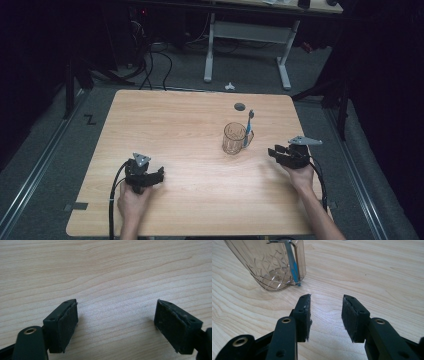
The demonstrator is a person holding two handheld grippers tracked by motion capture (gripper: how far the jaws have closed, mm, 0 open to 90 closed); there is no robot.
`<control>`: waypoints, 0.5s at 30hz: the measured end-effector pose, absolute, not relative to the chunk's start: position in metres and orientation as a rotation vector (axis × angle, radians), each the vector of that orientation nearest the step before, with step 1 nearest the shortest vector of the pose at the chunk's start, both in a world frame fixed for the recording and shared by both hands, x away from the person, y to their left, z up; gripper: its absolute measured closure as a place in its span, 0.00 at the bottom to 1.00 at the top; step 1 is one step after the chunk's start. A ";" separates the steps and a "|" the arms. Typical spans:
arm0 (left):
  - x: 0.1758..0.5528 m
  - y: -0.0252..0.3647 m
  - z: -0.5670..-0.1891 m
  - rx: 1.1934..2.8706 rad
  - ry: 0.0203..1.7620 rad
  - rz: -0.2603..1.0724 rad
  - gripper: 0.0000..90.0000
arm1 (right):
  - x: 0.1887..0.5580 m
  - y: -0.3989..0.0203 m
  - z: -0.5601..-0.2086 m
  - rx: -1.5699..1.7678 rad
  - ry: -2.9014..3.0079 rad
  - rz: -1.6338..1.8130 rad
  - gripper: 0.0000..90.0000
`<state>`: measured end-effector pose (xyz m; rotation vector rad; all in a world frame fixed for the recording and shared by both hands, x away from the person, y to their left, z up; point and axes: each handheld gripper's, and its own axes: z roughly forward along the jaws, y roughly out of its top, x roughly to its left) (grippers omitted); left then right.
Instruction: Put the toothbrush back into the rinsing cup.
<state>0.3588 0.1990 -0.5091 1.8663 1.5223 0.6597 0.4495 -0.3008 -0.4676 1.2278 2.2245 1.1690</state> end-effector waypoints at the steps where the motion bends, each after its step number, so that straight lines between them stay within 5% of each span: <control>1: 0.359 0.199 -0.509 1.866 1.522 0.660 0.22 | 0.450 -0.300 -0.468 1.228 2.226 1.166 0.66; 15: 0.359 0.199 -0.509 1.866 1.522 0.660 0.22 | 0.451 -0.293 -0.485 1.213 2.256 1.097 0.66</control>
